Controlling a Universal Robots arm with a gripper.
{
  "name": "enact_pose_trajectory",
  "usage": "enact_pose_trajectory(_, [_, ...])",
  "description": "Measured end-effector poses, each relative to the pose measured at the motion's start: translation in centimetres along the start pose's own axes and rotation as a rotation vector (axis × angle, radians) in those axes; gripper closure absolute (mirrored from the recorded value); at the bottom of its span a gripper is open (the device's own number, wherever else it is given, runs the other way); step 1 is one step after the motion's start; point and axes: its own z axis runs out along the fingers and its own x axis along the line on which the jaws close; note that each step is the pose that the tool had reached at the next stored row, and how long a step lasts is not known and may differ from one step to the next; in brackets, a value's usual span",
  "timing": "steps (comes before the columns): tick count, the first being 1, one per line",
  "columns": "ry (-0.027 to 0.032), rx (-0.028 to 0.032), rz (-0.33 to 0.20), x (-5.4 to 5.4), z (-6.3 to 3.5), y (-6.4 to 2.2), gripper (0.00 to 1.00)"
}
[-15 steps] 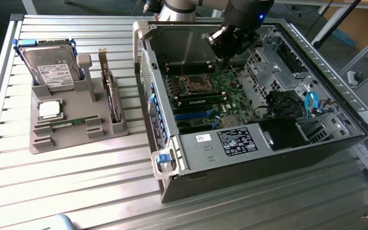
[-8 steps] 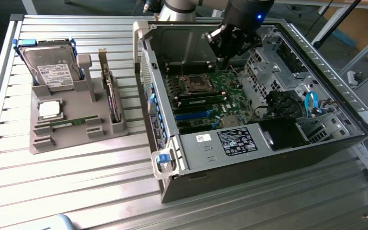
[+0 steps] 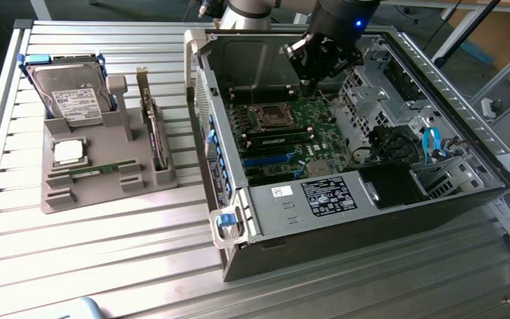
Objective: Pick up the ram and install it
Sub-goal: 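Press down the ram until it locks into place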
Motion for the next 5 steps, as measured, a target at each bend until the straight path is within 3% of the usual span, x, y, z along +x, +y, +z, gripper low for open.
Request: enact_pose_trajectory(5, [0.0002, -0.0002, 0.0, 0.0, 0.01, 0.0, 0.9])
